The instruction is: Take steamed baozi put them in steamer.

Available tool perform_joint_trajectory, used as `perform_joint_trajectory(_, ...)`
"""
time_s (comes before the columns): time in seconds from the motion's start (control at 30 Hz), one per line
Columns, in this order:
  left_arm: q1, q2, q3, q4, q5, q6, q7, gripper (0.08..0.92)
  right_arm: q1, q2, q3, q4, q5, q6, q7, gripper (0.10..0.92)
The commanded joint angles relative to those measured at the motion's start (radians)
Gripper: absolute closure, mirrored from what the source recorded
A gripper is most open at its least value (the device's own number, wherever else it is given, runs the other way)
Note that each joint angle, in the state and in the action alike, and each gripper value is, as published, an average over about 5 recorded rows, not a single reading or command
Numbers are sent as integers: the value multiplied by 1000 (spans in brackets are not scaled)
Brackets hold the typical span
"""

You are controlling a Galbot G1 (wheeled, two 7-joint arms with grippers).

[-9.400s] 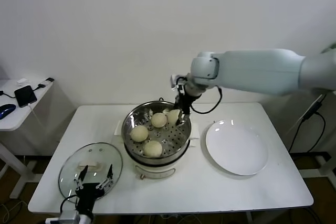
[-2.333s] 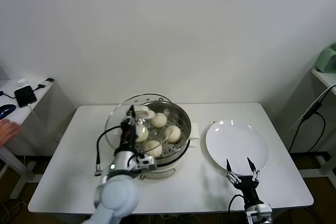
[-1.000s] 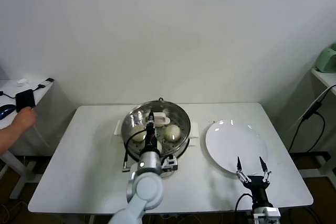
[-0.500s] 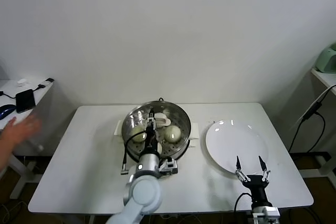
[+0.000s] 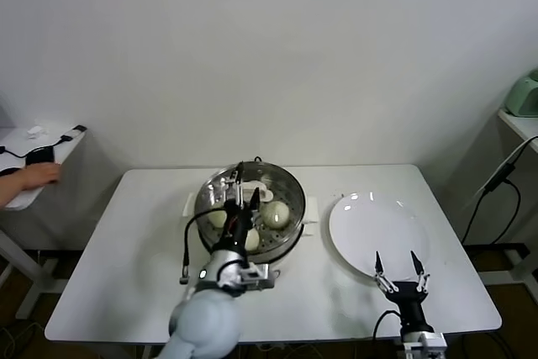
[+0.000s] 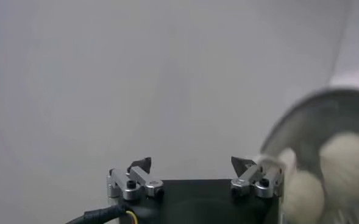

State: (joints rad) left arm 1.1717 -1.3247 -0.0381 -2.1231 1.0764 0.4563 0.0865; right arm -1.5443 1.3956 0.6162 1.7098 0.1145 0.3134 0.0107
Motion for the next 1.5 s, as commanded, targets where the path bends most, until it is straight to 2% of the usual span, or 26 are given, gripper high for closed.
perform_joint_trajectory(0.03, 112, 13, -314, -93, -835, -357, -211, 177, -6, -12, 1, 12, 28, 89, -5, 202)
perform_joint_trajectory(0.2, 172, 26, -478, -10, -1120, -354, -209, 177, -7, -17, 6, 11, 35, 102, -21, 203)
perform_joint_trajectory(0.33, 210, 43, -540, 69, -1277, -367, -214, 177, -8, -23, -1, 10, 54, 107, -34, 202)
perform_joint_trajectory(0.67, 285, 104, -569, 290, -1376, -550, -221, 177, -7, -42, -19, 14, 194, 62, -54, 202)
perform_joint_trajectory(0.97, 302, 122, -567, 469, -1377, -676, -204, 177, -12, -50, -17, 1, 223, 42, -71, 202)
perform_joint_trajectory(1.17, 322, 109, -545, 505, -1338, -718, -187, 177, -8, -48, -17, 2, 225, 24, -67, 203)
perform_joint_trajectory(1.5, 347, 98, -511, 485, -1329, -750, -159, 177, -4, -45, -22, 0, 221, 16, -64, 202)
